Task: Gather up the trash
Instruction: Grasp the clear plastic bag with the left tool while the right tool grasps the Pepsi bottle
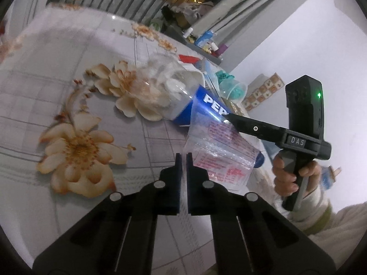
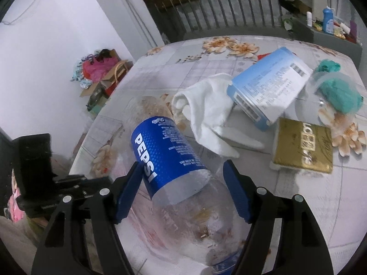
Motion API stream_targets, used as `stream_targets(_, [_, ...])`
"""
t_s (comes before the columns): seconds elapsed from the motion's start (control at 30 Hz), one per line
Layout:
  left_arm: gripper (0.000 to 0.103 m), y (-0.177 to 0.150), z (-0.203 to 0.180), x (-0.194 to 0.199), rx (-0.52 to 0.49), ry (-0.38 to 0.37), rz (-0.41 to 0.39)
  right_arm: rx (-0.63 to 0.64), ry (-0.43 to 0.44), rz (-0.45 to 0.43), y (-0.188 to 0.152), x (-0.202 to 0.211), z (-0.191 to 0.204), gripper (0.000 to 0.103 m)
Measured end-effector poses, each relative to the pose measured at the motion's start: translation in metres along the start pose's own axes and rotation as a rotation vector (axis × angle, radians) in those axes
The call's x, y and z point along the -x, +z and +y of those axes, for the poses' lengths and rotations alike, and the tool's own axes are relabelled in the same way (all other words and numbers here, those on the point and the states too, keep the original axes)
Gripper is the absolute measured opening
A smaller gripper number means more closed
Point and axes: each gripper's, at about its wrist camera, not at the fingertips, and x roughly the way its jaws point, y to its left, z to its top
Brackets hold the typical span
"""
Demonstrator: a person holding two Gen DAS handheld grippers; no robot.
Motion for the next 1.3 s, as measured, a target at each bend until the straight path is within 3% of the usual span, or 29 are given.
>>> stream_targets(0.2, [0.001, 0.001, 0.003, 0.022, 0.016, 0.083, -0.049, -0.043, -0.053, 0.035, -0.014, 0.016, -0.006, 0.07])
stream_targets(0.37, [0.001, 0.008, 0.03, 0.027, 0.146, 0.255, -0.038, 0.005, -0.038, 0.096, -0.019, 0.024, -0.001, 0.07])
stream_targets(0.6, [0.001, 0.012, 0.028, 0.026, 0.153, 0.266, -0.059, 0.092, -0.055, 0.153, -0.01, 0.008, 0.012, 0.078])
stream_targets(0.83, [0.001, 0.012, 0.025, 0.025, 0.149, 0.271, -0.066, 0.117, -0.079, 0.214, -0.011, -0.012, 0.012, 0.075])
stream_targets(0.87, [0.001, 0.013, 0.025, 0.024, 0.15, 0.274, -0.069, 0.112, -0.082, 0.213, -0.011, -0.012, 0.011, 0.069])
stream_targets(1.3, [0.001, 0.024, 0.019, 0.039, 0.161, 0.236, -0.122, 0.02, -0.071, 0.12, -0.009, 0.016, 0.007, 0.062])
